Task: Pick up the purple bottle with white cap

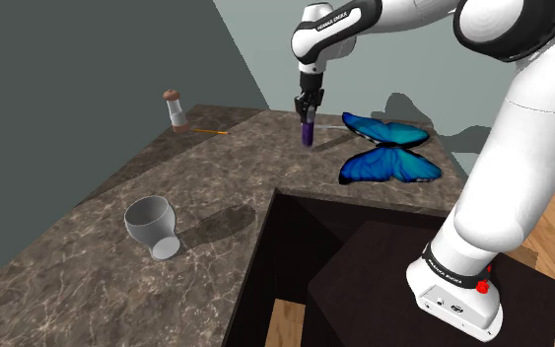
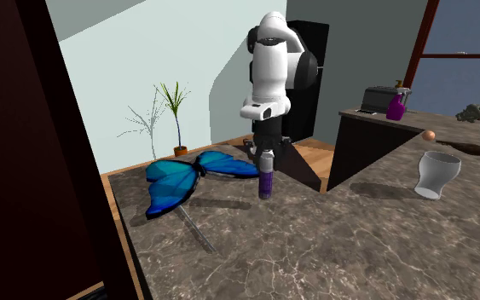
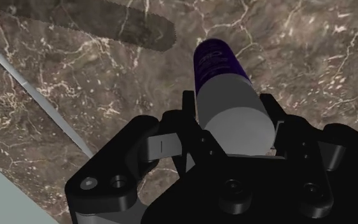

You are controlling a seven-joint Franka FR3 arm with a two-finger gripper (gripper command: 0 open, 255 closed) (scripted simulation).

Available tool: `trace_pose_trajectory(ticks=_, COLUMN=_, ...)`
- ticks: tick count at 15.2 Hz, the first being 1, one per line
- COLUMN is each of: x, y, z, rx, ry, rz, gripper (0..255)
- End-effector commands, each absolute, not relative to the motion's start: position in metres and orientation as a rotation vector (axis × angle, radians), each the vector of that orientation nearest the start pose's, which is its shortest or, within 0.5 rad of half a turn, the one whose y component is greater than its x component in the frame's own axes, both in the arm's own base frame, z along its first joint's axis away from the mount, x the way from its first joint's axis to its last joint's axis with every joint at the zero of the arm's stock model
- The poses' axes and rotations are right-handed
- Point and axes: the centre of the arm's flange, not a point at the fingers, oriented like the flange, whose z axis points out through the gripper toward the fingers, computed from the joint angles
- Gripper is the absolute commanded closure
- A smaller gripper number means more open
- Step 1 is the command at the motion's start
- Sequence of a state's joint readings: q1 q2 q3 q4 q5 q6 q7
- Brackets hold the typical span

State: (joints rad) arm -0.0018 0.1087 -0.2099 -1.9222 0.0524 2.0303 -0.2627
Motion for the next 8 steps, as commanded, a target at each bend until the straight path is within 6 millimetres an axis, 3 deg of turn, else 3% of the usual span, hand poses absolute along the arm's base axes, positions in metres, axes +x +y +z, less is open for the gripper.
trace_pose_trajectory(ticks=1, x=0.574, y=-0.116, z=0.447, rx=-3.118, ry=-0.046, rz=-0.012, gripper=255)
trace_pose_trajectory(ticks=6, x=0.574, y=-0.116, z=0.473, rx=-3.118, ry=-0.046, rz=-0.012, gripper=255)
trace_pose_trajectory(ticks=8, x=0.574, y=-0.116, z=0.474, rx=-3.118, ry=-0.046, rz=-0.012, gripper=255)
